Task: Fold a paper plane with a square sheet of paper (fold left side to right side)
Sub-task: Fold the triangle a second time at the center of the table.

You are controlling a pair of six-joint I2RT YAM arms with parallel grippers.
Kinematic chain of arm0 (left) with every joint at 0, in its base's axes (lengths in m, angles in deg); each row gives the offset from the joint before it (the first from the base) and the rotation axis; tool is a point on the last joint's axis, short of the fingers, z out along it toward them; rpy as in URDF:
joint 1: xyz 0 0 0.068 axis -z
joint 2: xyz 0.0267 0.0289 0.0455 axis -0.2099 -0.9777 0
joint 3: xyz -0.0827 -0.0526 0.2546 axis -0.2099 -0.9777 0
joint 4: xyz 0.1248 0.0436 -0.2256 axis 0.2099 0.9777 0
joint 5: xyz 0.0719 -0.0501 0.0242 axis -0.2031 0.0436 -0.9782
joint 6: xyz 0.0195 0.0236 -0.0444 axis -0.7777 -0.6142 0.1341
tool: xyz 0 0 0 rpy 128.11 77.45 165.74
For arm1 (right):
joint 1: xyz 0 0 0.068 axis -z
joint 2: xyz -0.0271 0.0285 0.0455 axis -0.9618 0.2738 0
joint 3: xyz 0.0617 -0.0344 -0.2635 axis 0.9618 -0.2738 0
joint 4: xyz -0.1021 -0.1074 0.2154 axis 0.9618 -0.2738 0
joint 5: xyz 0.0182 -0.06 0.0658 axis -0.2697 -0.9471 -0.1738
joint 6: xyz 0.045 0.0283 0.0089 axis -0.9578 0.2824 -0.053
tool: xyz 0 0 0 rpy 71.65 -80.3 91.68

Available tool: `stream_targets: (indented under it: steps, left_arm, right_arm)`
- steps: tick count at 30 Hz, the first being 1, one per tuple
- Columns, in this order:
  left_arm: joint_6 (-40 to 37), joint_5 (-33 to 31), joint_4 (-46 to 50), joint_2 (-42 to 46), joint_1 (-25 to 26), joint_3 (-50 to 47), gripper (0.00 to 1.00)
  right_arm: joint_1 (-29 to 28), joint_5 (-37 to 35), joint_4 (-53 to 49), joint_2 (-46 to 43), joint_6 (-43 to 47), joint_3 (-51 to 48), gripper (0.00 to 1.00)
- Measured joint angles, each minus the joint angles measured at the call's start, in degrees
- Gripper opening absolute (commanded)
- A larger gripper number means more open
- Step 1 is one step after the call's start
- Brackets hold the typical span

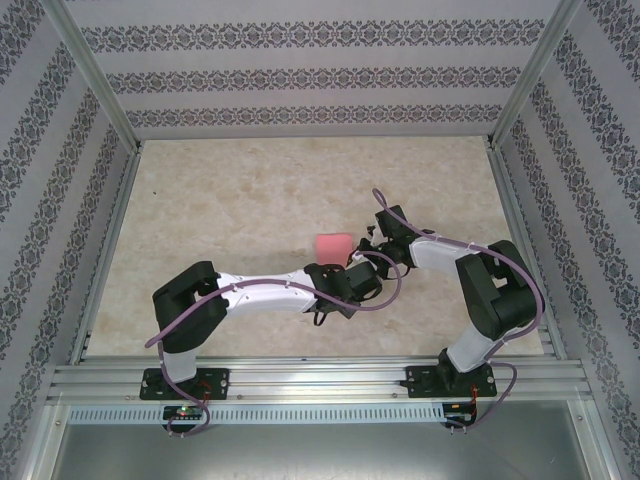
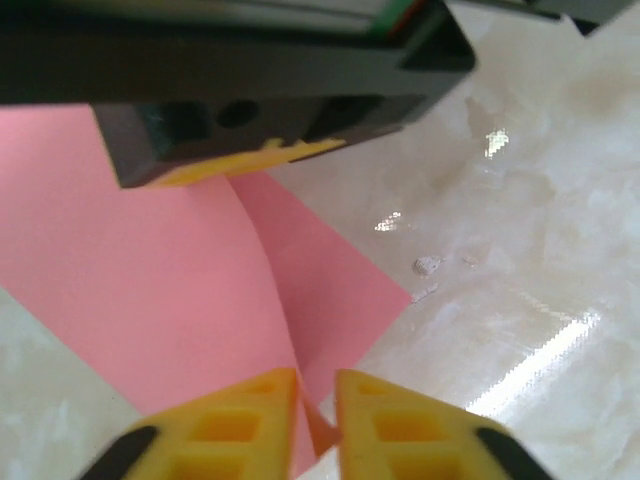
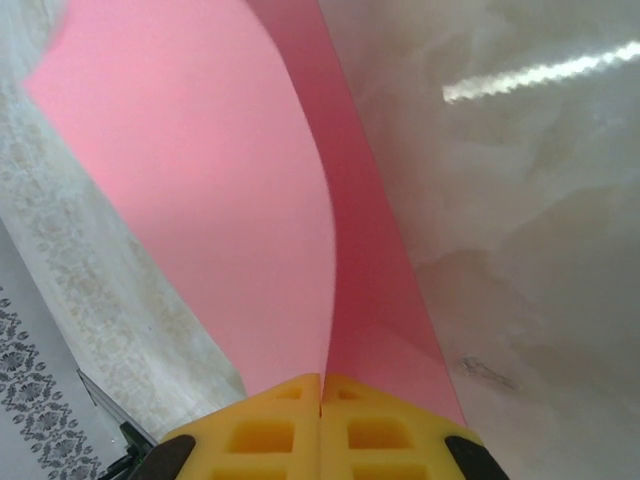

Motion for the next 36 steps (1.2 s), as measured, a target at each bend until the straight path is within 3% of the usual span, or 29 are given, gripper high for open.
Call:
stream_targets:
  steps: [7,17,22,27,36]
  left_arm:
    - [0.2,0.24,-0.11,0.0,0.0,0.0,0.01]
    - [0.24,2.6,-1.05,0.57,-0.37,-0.7,0.0]
    - [0.46,6.6,-4.11,3.65,-2.38,-4.57,0.01]
    - [0.9,12.28,-8.92,6.99,-6.05,-9.09,0.01]
    - [3.67,23.69,-18.75,10.4,-13.99,-17.84,0.02]
  right_arm:
    - [0.0,-0.39,-1.01,0.13,0.9,0.72,0.09]
    - [0.46,-0.92,-2.49,-1.2,2.14,0.92,0.45]
    - [3.61,-1.51,-4.15,-7.5,3.3,0.9,0.53]
    - [7.67,-1.92,-5.62,-14.84,5.33,-0.52,0.5]
    - [7.32,0.07,-4.15,-18.4,6.45,-11.15,0.22]
